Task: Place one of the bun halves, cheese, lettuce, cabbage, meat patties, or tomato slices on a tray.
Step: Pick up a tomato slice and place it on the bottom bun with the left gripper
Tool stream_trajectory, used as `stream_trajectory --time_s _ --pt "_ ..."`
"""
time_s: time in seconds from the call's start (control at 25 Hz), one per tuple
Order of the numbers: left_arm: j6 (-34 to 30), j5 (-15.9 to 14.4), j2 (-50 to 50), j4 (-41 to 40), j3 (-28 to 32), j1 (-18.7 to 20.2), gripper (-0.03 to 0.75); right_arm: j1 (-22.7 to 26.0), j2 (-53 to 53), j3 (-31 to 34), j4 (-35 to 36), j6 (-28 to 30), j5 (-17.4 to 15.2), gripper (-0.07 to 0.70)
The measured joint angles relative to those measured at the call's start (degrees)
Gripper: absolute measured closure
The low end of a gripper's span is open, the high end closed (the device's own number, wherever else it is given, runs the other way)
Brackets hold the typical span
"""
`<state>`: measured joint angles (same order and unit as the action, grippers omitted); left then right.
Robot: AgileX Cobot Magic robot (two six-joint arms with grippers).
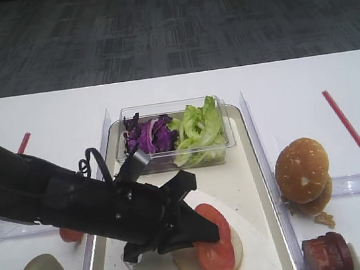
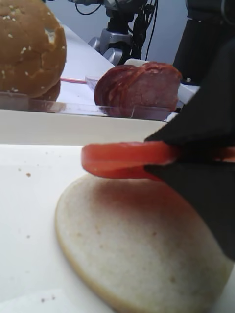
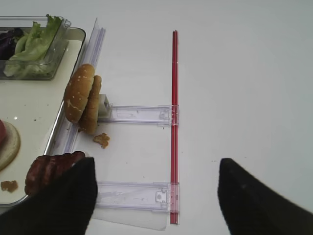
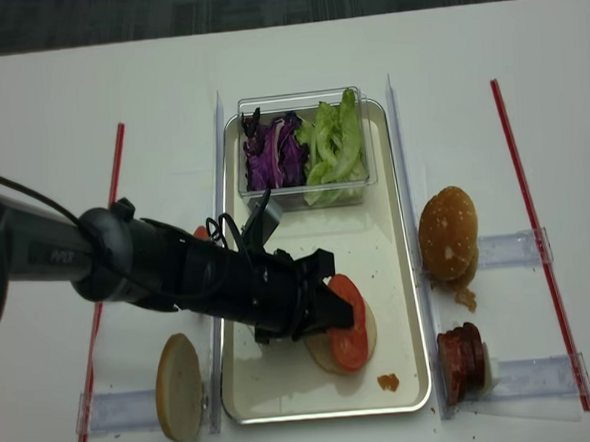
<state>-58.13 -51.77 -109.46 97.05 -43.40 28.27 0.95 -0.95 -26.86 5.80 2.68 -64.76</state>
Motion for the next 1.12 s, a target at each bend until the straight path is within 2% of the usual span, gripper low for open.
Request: stream_trajectory --time_s 0.52,1.12 --pt "0.00 0.21 0.00 0.43 0.00 0.00 0.695 0.00 0.00 0.00 0.00 -0.31 0.00 0.101" --pt "1.27 0.21 0.00 0.08 0.00 0.00 0.380 0.00 0.00 0.00 0.00 -0.42 0.00 0.101"
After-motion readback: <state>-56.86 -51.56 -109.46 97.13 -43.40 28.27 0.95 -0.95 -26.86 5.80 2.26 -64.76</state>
